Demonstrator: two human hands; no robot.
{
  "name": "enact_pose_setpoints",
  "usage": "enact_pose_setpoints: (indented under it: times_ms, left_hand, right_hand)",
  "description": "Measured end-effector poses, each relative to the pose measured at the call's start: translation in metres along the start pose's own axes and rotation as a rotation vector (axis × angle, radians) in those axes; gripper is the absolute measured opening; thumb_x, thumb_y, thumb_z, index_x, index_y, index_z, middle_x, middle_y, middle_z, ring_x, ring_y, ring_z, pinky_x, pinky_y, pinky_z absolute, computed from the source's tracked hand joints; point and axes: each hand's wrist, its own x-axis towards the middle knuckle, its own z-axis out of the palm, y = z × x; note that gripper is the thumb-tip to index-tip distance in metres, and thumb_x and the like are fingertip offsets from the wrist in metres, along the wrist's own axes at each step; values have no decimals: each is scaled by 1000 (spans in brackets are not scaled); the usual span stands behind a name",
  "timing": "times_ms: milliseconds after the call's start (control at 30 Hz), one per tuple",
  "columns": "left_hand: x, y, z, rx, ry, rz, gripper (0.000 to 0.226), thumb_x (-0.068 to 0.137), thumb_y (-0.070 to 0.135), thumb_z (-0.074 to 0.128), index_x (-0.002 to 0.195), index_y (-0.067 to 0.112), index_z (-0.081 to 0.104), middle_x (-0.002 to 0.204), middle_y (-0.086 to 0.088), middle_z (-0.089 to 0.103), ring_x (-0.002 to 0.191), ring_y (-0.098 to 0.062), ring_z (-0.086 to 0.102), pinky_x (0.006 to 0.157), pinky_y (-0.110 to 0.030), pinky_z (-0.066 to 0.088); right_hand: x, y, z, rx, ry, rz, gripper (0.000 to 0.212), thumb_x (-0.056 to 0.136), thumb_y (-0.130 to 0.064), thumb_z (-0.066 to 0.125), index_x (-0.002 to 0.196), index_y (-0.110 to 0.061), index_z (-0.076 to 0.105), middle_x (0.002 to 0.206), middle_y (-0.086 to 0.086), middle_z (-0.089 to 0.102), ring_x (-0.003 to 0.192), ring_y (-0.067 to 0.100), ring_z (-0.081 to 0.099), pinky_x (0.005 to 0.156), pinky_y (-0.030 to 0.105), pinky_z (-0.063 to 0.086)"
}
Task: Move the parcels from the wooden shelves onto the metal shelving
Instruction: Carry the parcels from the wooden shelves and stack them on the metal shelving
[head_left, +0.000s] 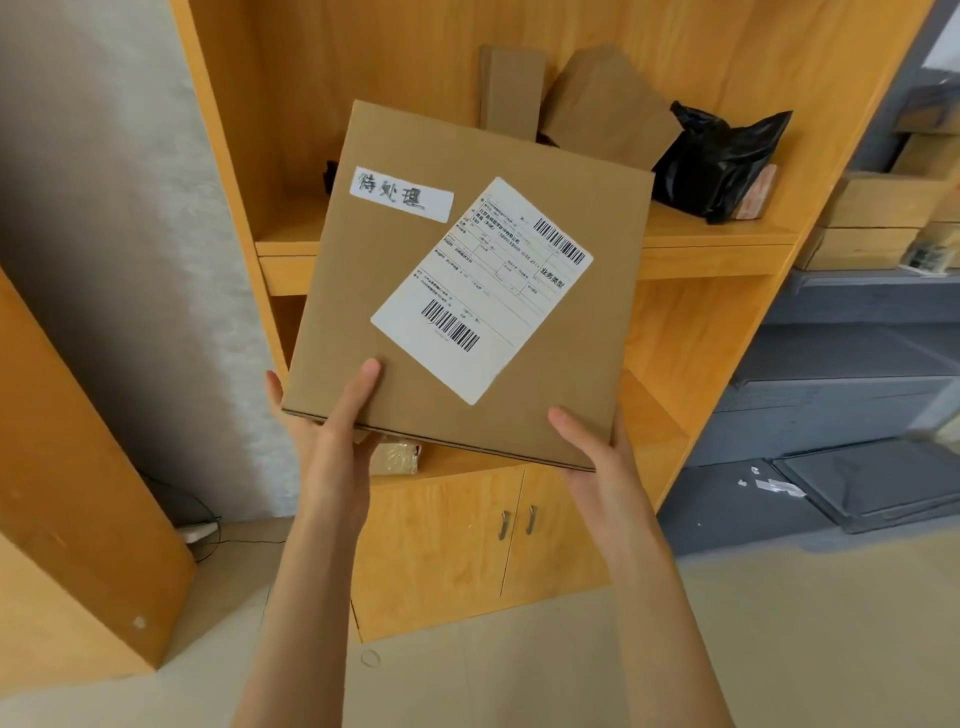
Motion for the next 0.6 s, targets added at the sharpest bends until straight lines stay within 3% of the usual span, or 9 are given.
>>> enact_pose_setpoints:
  times_ms: [67,133,300,400,467,600]
  left_hand:
    - [-1,0,-4,41,-22,5,110,52,43,79,145,38,22,133,6,47,116,-14,54,86,-40,52]
    - [-3,-2,-6,114,-98,-26,90,54,49,76,136,35,41,132,2,52,118,-17,54,86,-38,51]
    - [-6,-28,13,183,-192,-56,57,70,44,74,122,33,54,112,5,61,106,-13,58,82,-34,52]
    - [-13,-50,31,174,-229,-97,73,68,47,77,133,26,51,114,6,62,102,-10,60,71,-23,53]
    - [-19,-64,44,179,-265,-132,84,59,55,78,134,26,51,121,3,61,105,-9,61,74,-27,54]
    - [-35,-93,76,175,-375,-174,79,64,52,75,134,25,51,115,9,62,103,-5,62,76,-30,55]
  right_hand:
    - [-6,-1,-9,-7,18,-9,84,61,-19,86,134,-32,48,119,-3,67,114,18,62,100,42,46]
    - [-12,-3,-17,-12,35,-23,88,60,-22,87,138,-30,46,125,0,64,117,20,60,104,46,42]
    - [-31,-13,-42,-63,167,-72,73,71,-17,80,136,-28,49,123,-3,66,116,18,61,103,43,43]
    - [-44,-19,-63,-155,307,-105,68,69,-27,78,132,-32,52,118,-9,67,111,11,63,96,33,48]
    - [-54,-23,-77,-201,411,-116,71,64,-36,77,130,-32,53,116,-12,68,106,5,64,85,21,52]
    - [-72,-34,-108,-280,592,-149,70,69,-37,80,133,-29,51,113,-14,69,104,3,64,83,18,52]
